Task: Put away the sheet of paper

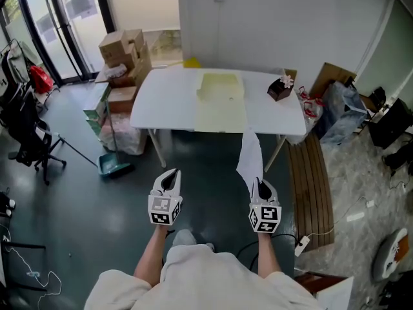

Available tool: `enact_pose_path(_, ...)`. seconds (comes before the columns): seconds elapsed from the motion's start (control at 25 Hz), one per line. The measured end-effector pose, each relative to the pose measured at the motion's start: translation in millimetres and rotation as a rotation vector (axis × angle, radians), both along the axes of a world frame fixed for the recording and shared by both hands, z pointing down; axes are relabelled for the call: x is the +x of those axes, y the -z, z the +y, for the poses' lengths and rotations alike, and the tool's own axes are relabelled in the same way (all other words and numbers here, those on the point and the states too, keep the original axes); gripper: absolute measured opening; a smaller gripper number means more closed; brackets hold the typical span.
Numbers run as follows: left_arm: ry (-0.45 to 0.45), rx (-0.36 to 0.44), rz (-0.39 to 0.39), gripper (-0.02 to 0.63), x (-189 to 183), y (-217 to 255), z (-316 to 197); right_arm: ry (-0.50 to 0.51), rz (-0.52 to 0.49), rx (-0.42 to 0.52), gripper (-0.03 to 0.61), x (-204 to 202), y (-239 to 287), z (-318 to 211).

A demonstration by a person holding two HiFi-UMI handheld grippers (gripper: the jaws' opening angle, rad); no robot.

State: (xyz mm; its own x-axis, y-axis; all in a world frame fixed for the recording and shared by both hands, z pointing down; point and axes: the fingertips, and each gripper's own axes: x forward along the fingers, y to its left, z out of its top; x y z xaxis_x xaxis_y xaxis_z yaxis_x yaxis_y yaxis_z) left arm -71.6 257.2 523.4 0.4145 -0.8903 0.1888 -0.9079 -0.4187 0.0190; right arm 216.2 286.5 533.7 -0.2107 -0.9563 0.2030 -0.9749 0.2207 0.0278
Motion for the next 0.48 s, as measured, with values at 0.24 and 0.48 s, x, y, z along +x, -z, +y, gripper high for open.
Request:
enact_pose_path(0.24,-0.001,0.002,-0.001,0.0,6,-3,-17,0.021,0.005,0.009,0.003,0,1,-18)
enact_pose_path(0.48,-0.005,-0.011,0.003,0.0,6,-12,-41,0.028,0.011,0.008,0.003,-3,-4,-43)
